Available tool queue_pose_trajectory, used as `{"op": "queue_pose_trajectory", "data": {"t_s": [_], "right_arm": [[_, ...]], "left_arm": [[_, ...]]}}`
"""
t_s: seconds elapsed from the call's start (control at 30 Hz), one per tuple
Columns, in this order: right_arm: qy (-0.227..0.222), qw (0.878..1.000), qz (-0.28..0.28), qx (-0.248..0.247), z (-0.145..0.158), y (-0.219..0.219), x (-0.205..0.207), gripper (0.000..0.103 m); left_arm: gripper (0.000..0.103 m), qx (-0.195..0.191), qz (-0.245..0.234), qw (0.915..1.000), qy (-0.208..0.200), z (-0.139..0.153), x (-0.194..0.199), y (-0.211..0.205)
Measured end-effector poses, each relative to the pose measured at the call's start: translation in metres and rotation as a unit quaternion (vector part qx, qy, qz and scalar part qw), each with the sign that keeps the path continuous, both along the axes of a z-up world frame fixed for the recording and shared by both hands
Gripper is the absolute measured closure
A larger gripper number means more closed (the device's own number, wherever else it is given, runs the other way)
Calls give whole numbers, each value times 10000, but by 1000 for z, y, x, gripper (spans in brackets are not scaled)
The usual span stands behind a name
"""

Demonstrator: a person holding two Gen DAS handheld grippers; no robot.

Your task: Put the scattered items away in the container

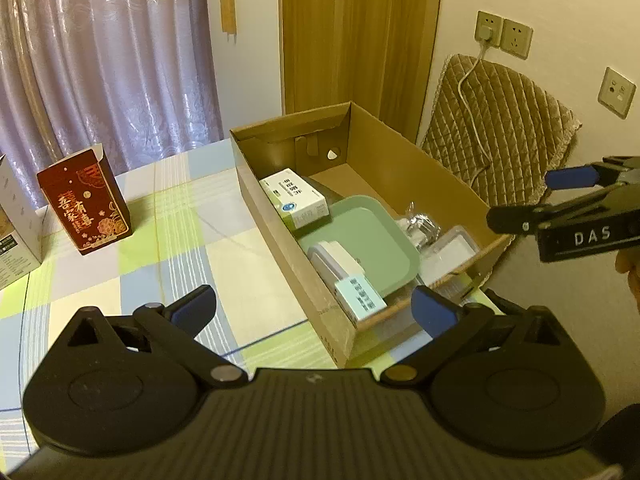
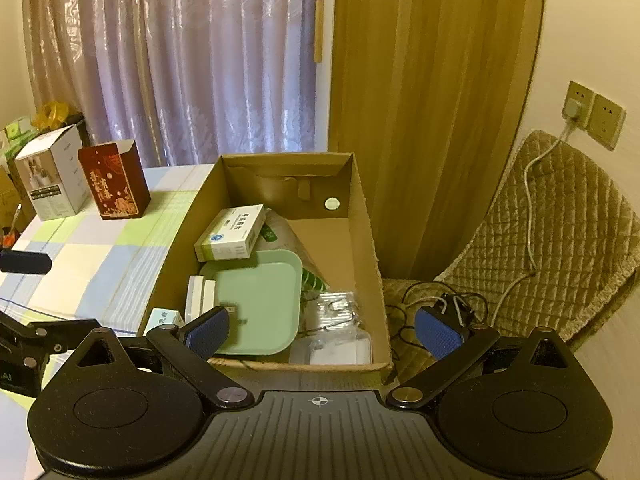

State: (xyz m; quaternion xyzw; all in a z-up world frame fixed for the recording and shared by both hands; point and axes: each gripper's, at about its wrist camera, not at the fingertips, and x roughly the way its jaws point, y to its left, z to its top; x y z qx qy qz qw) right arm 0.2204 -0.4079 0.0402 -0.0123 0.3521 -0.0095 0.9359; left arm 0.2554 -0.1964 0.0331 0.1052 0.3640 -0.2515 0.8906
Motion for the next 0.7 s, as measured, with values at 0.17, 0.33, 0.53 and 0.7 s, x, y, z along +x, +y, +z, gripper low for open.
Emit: {"op": "queue_pose_trajectory", "data": {"t_s": [0.17, 0.33, 0.53, 0.7], "right_arm": [[3, 10000, -36, -54, 4, 0, -9, 0], [-34, 9998, -138, -113, 9, -1, -18, 0], [-35, 9997, -194, -118, 14, 0, -29, 0], [6, 9998, -178, -40, 18, 0, -44, 0]], "left_arm": [[1, 137, 147, 9997, -154, -1, -17, 1], [1, 138, 373, 9990, -205, -2, -31, 7], [1, -26, 534, 9985, -105, 2, -48, 14], [1, -173, 549, 9983, 5, 8, -61, 18]]}}
